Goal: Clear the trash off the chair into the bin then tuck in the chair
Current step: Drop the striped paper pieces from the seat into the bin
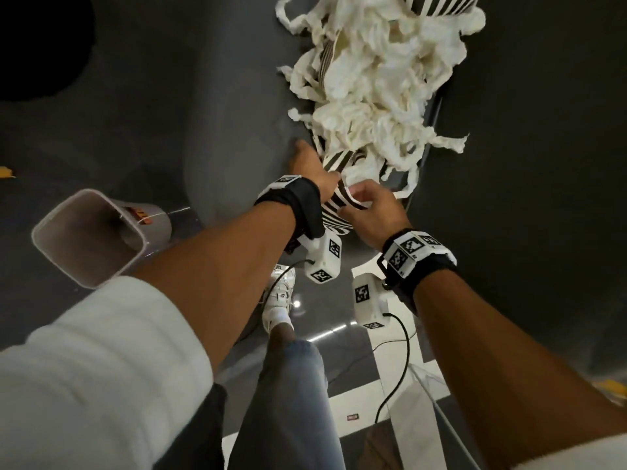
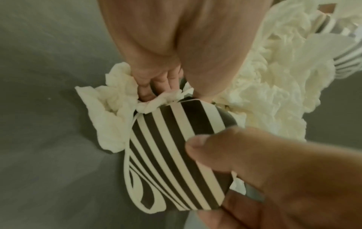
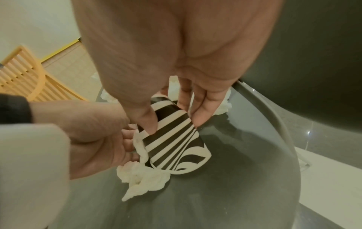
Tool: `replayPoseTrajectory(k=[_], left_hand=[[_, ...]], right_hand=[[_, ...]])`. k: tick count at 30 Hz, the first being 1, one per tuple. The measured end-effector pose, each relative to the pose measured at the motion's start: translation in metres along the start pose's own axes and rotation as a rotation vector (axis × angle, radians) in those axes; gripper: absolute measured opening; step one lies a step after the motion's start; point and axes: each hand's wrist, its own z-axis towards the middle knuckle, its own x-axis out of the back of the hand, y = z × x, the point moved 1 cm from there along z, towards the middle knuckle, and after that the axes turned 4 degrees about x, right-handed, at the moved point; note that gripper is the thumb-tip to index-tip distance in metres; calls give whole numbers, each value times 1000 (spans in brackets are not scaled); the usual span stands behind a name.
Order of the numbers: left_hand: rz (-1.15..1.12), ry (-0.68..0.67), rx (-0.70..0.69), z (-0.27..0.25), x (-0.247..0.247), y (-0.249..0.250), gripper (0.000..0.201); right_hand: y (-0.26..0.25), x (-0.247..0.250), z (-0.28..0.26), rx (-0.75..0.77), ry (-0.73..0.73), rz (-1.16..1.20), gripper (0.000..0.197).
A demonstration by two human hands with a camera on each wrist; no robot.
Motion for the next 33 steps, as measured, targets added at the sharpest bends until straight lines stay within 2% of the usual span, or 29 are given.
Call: replayPoseTrajectory(k=[3, 6, 9, 12, 16, 18, 20, 23, 27, 30, 33], left_hand=[[-15, -84, -11, 3, 15, -16, 44], [-50, -128, 38, 3, 46, -37, 19], [-81, -105, 89, 2, 86, -58, 16], [-95, -69, 90, -2, 125, -81, 3], [-168, 5, 64, -14, 179, -108, 12], [-206, 69, 79, -19, 209, -129, 15], [-242, 163, 118, -22, 241, -159, 19], [-320, 294, 193, -28, 283, -217, 16], [-331, 402, 278, -29, 324, -302, 10], [-342, 428, 328, -22, 337, -364, 24], [-336, 446, 397, -11, 333, -411, 26]], right_hand=[[-3, -6, -1, -3, -53, 29, 23], [-12, -16, -4, 6, -173, 41, 26], [-27, -28, -9, 33, -268, -57, 37], [-41, -44, -14, 43, -344, -83, 35], [-68, -69, -20, 60, -362, -68, 33], [-87, -91, -21, 54, -344, -35, 34], [-110, -122, -24, 71, -318, -1, 27], [-147, -190, -28, 110, -332, 20, 21], [-186, -290, -34, 219, -393, -178, 38], [-193, -356, -34, 238, -418, -335, 36], [-184, -402, -33, 214, -379, -411, 36]])
